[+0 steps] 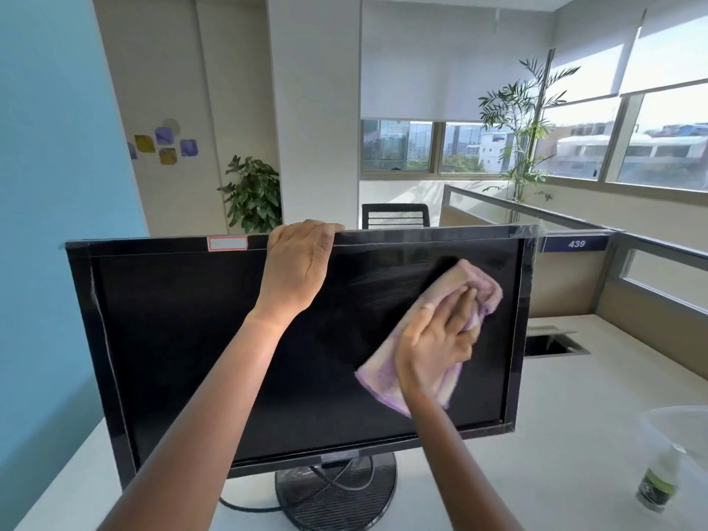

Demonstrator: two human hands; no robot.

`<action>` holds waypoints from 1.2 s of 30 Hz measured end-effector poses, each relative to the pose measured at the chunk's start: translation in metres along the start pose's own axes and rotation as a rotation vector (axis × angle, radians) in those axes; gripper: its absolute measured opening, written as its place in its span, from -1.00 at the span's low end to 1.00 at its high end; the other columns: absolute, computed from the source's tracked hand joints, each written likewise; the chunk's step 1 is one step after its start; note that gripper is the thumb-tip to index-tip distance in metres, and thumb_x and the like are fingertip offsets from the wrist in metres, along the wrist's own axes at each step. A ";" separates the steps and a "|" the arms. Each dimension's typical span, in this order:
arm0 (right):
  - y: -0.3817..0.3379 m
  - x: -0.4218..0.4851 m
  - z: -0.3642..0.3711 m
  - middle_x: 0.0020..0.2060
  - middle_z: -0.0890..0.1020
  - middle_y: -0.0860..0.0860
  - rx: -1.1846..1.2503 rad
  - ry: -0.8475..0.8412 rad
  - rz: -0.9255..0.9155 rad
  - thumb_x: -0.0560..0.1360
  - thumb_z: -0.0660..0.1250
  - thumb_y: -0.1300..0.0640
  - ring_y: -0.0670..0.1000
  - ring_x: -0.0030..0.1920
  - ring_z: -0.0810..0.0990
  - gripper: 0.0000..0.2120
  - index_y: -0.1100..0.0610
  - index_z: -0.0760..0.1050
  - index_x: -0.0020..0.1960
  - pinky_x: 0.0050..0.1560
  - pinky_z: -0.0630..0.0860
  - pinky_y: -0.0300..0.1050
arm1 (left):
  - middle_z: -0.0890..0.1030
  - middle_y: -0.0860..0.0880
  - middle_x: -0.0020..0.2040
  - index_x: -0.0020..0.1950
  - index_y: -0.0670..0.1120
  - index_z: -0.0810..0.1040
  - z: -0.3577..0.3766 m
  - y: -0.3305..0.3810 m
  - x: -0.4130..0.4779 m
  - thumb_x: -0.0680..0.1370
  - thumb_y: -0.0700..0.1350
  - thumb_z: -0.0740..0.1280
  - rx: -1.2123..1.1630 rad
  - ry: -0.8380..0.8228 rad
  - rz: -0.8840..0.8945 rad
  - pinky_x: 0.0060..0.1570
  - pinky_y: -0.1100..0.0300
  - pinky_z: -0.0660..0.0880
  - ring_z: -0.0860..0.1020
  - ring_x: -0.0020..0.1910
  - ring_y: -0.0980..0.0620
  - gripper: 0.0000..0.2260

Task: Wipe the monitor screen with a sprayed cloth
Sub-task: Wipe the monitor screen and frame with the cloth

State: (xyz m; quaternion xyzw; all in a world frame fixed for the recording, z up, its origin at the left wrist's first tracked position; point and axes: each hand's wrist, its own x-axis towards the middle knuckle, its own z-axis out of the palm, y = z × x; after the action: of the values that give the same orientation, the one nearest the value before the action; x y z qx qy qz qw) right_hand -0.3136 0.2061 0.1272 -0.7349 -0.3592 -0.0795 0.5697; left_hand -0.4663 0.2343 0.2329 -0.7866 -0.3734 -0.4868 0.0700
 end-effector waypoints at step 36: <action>0.109 -0.045 0.016 0.52 -0.05 0.19 0.181 0.057 0.472 0.63 -0.02 0.13 0.13 0.52 -0.11 -0.48 0.28 -0.11 0.50 0.48 -0.09 0.01 | 0.60 -0.11 0.11 0.18 -0.11 0.53 0.002 0.004 -0.005 0.59 -0.06 -0.05 0.086 0.024 0.031 0.21 0.16 0.10 0.48 0.17 -0.11 -0.60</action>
State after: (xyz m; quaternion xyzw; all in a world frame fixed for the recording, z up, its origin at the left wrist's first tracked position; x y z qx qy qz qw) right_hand -0.2835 0.1905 0.0127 -0.7418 -0.1671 0.0676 0.6459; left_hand -0.4635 0.2304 0.2287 -0.7826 -0.3810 -0.4786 0.1155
